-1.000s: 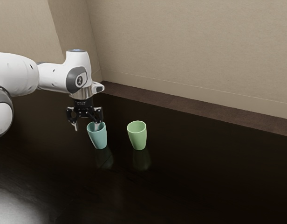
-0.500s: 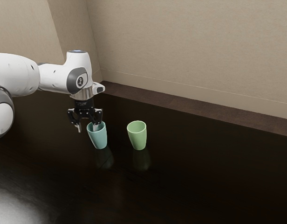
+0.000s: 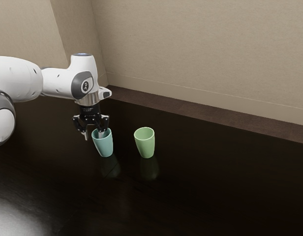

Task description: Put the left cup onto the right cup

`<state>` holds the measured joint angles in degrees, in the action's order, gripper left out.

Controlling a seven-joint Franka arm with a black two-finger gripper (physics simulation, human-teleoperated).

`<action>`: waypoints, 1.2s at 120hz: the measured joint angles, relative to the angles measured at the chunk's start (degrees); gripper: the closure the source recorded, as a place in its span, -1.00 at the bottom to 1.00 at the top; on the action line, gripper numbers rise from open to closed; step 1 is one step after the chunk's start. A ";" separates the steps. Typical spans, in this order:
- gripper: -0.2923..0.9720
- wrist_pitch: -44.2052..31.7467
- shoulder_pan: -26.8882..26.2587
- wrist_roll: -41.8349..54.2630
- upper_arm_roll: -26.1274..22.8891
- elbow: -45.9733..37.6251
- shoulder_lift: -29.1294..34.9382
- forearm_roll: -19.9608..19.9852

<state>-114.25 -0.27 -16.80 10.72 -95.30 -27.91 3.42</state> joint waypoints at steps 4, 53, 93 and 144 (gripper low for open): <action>0.08 -0.01 0.00 0.01 0.00 0.00 -0.05 0.00; 0.24 -0.13 0.02 0.10 0.08 0.32 -0.27 -0.04; 0.43 -0.12 0.00 0.18 0.09 0.70 -0.28 -0.07; 0.62 -0.10 0.00 0.22 0.09 0.70 -0.28 -0.12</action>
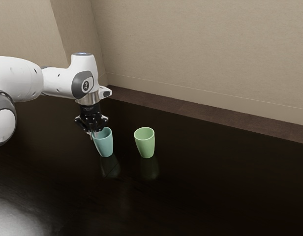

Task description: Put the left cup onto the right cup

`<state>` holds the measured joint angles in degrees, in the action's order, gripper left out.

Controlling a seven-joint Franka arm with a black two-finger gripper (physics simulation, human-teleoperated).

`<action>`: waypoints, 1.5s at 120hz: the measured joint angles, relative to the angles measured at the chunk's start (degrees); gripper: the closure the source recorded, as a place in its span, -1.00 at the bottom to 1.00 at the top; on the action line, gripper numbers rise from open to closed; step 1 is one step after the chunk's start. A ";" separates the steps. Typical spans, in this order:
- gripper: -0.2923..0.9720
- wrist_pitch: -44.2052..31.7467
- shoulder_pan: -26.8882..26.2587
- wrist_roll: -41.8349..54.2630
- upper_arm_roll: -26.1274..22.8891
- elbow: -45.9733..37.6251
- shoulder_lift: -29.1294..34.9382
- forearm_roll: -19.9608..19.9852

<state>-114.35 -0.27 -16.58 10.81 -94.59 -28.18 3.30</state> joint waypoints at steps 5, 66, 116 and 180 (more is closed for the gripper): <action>0.63 0.00 0.00 -0.01 0.00 0.00 0.00 -0.04; 0.70 0.48 -0.51 -0.35 0.59 0.00 0.93 -0.35; 0.70 1.35 -1.55 -0.57 0.63 -0.08 4.62 -0.81; 0.70 5.45 -4.24 -0.60 0.79 -0.06 10.25 -1.45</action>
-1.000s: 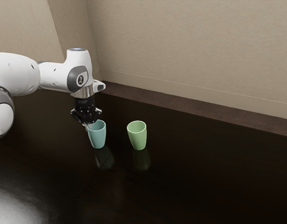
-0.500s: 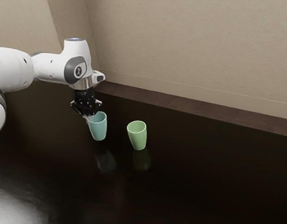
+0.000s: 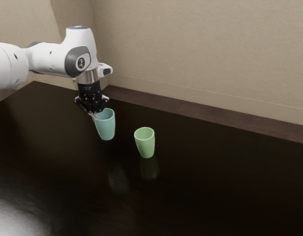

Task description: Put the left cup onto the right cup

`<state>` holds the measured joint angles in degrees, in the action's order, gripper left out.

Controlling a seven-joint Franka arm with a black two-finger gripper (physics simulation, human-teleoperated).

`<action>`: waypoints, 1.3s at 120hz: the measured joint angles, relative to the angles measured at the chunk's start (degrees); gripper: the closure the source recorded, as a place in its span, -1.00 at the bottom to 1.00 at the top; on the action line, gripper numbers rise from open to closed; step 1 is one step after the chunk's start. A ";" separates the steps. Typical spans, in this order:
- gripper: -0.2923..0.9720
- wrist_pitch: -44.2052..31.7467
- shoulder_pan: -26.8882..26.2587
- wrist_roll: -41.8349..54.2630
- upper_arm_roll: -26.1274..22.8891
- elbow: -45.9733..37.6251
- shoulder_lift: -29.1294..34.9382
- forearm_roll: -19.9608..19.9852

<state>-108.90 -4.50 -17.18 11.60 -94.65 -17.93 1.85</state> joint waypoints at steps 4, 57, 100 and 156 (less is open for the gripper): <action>0.70 0.26 -0.25 0.01 0.00 -0.01 0.30 -0.04; 0.70 3.02 -3.18 0.13 -0.03 -0.03 3.73 -0.50; 0.70 4.30 -6.23 0.23 -0.09 0.03 5.69 -0.94; 0.70 5.50 -9.51 0.37 -0.18 2.38 4.62 -1.15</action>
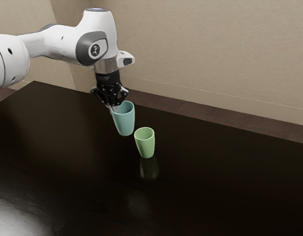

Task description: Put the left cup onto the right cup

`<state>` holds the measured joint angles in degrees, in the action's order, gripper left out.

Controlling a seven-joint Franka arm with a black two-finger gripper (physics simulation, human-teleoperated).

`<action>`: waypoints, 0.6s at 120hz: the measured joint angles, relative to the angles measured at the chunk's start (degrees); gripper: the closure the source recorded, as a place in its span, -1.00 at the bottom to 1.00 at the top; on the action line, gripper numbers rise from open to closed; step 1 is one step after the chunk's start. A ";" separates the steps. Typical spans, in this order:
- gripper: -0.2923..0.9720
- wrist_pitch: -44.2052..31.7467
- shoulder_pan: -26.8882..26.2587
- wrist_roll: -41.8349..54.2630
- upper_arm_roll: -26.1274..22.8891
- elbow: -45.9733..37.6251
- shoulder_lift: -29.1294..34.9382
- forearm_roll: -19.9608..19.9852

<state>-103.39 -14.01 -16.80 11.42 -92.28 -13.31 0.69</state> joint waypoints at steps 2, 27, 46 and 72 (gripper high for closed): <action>0.70 0.11 -0.13 0.00 0.00 0.29 -0.10 0.01; 0.70 1.24 -0.99 0.06 -0.04 1.93 -1.39 0.16; 0.70 1.61 -1.32 0.09 -0.08 3.14 -2.69 0.27; 0.70 1.81 -1.77 0.12 -0.21 4.60 -4.20 0.33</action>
<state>-101.58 -15.78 -16.68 11.21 -87.68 -17.51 1.02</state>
